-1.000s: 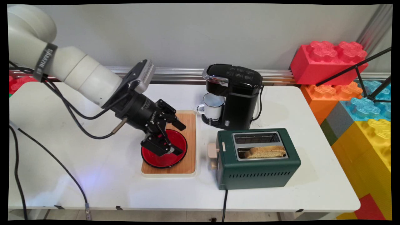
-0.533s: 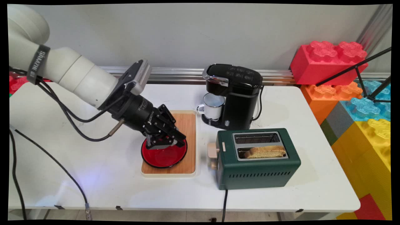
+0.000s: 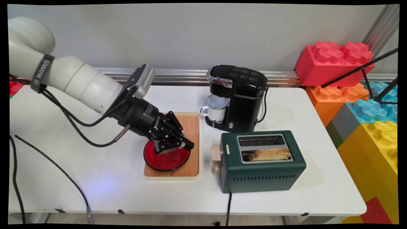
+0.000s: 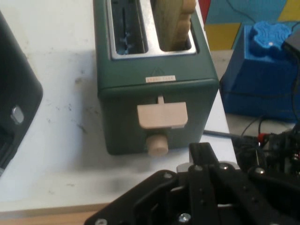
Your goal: Press the toaster switch
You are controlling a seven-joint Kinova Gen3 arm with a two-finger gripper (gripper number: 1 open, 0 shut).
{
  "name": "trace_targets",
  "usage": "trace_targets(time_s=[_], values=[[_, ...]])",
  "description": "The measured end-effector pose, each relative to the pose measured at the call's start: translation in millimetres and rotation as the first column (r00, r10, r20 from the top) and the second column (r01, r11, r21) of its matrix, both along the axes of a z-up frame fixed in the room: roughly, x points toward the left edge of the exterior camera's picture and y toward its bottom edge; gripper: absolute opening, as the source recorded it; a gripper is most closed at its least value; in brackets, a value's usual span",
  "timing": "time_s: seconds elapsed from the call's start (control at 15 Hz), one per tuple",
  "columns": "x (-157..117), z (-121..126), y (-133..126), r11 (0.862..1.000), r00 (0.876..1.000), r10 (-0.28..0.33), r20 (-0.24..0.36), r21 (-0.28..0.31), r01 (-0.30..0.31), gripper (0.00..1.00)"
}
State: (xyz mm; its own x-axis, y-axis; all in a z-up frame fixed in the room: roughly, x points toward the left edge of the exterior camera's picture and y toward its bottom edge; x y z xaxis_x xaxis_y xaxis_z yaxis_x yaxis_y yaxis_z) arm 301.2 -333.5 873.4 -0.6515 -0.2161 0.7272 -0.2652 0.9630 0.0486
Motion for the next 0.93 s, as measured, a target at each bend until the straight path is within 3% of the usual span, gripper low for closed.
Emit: trace_targets(time_s=[0.53,0.93], values=[[-9.8,-29.5,-8.4,1.0,0.998,0.008,-0.056,-0.007,-0.009,0.0],[-28.8,-37.8,-20.7,1.0,0.999,0.024,-0.047,-0.019,-0.025,0.0]])
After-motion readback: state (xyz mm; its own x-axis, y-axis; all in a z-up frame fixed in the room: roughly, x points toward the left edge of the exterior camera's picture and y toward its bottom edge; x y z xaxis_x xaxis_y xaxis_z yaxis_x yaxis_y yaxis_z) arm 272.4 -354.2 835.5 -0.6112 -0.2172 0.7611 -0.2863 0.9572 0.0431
